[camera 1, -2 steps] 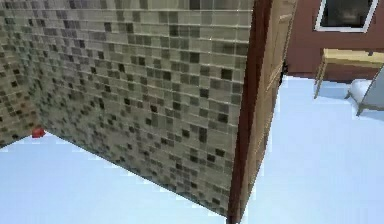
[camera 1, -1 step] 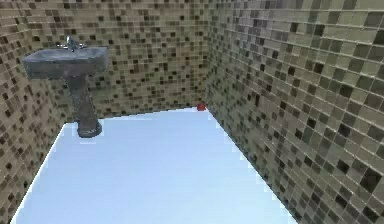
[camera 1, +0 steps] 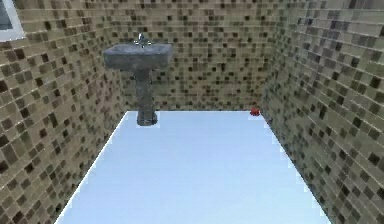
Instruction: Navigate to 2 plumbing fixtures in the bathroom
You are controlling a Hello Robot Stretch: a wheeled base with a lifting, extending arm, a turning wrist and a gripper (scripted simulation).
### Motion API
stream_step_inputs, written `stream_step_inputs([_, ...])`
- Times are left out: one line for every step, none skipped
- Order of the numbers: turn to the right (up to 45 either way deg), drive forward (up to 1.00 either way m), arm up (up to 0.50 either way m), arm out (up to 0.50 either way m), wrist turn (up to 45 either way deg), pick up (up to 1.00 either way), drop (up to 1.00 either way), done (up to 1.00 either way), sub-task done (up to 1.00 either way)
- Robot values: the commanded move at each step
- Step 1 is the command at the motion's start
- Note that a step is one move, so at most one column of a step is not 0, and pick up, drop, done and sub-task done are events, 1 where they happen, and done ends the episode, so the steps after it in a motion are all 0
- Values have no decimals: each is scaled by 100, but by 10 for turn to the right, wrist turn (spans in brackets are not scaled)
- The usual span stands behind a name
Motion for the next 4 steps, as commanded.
stream_step_inputs([0,100,0,0,0,0,0,0,0])
stream_step_inputs([0,55,0,0,0,0,0,0,0])
stream_step_inputs([-300,0,0,0,0,0,0,0,0])
stream_step_inputs([0,0,0,0,0,0,0,100,0])
